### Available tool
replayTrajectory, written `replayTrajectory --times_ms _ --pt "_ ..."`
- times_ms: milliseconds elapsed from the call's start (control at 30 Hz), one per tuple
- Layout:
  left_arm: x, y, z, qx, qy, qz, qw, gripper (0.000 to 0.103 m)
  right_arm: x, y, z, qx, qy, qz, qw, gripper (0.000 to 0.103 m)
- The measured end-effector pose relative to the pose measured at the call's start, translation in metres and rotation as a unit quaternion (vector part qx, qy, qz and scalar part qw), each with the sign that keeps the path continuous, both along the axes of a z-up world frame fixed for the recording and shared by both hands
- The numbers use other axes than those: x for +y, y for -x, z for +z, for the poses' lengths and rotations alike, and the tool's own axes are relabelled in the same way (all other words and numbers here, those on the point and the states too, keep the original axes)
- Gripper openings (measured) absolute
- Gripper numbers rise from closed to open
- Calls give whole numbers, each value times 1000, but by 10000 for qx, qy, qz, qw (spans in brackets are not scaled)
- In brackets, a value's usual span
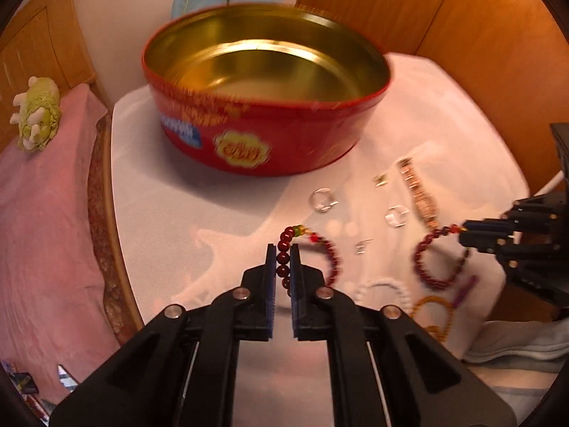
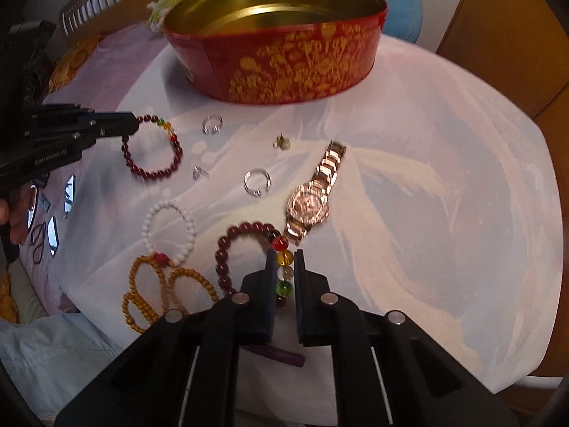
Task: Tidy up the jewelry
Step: 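Grasp the dark red bracelet with the left tool while the right tool grasps the multicolour bracelet, then carry both bracelets over the red tin and lower them inside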
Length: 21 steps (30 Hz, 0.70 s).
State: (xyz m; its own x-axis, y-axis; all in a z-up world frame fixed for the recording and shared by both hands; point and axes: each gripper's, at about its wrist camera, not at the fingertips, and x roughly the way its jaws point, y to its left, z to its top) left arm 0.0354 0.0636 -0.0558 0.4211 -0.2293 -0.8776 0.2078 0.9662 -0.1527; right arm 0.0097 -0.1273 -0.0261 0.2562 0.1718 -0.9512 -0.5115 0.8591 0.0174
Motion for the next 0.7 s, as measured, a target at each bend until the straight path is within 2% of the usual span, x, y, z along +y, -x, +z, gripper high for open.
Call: replayTrajectory --times_ms 100,200,333,533,700 --pt "-2 14 35 -430 94 -93 9990 7 7 14 44 -407 -333 -69 9986 10" --pt "-2 23 59 -686 219 -162 9973 7 7 17 85 -784 -557 -163 9952 10" --pt "-5 42 78 -903 184 -213 9955 7 -1 17 125 -1166 -828 -253 9894 10" --pt "-5 48 94 -1006 182 70 9947 7 -9 12 149 -1438 -1181 -17 9825 10" --pt "-10 51 97 -898 106 594 9941 7 -31 -4 158 -1381 -1526 346 9780 10"
